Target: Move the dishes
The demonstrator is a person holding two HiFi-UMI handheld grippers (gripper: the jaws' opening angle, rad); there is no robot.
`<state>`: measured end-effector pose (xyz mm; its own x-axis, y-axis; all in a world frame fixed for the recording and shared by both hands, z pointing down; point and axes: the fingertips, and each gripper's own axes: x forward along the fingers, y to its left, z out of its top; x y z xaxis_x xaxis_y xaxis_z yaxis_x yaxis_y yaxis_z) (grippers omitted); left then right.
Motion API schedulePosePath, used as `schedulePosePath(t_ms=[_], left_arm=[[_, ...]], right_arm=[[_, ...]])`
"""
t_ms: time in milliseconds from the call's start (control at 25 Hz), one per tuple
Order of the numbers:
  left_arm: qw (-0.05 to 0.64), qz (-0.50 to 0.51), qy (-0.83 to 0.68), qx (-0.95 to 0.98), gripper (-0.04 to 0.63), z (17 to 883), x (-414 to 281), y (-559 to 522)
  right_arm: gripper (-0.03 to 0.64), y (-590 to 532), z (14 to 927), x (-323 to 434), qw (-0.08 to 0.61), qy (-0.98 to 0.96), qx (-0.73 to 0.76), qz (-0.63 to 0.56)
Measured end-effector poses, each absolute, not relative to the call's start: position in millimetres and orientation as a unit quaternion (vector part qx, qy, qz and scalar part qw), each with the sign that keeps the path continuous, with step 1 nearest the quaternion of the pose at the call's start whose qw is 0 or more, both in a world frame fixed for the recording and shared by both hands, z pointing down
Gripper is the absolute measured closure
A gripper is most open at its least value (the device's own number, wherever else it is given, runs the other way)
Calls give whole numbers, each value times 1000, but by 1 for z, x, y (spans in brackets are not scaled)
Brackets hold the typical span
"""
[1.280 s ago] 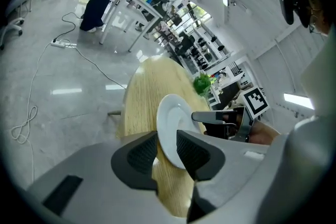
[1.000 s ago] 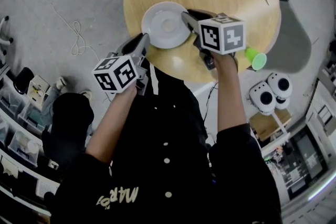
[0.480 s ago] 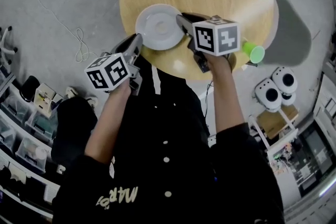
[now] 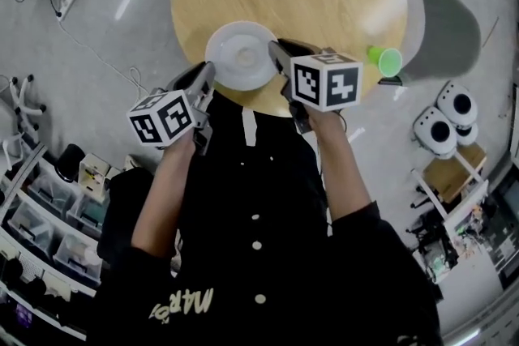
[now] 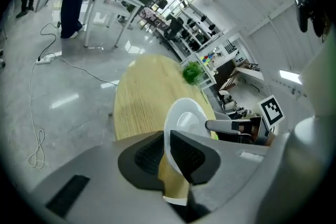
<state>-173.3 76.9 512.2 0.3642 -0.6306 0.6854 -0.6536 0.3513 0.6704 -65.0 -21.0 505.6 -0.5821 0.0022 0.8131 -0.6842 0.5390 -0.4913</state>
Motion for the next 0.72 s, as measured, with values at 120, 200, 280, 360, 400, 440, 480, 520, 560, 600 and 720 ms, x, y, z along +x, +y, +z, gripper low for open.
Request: schedulePosePath(t_ms=[120,200,280,360,400,440,480,520,560,600,720], left_arm=[[596,34,-544,590,557,505,-164,77],[594,47,-535,599,557,496,-150,76],[591,62,-526,609,557,490,-137,73],[589,80,-512,620,555,488,-127,71],[588,86,-505,625,555,489,-121,70],[589,91,-500,629,555,490,-115,68],[589,96,-495,632,555,491,-108,67],[588,102,-492,634,555,492,-102,66],[588,107,-488,636,555,493,-99,67],[588,112,-485,638,555,494,-97,67],[588,124,-476,642,555,499,-94,69]], right_arm=[[566,-8,500,-45,379,-769,251,450],[566,-5,491,-28,363,-764,271,459],[568,0,485,-9,349,-756,290,472],[569,10,485,7,335,-743,309,489],[570,14,486,15,328,-738,318,496],[571,17,488,23,323,-733,326,501],[571,19,489,30,319,-729,334,505],[571,21,490,37,316,-726,341,507],[571,24,491,42,313,-723,348,508],[571,26,492,45,311,-721,355,508],[570,33,496,50,304,-713,374,510]])
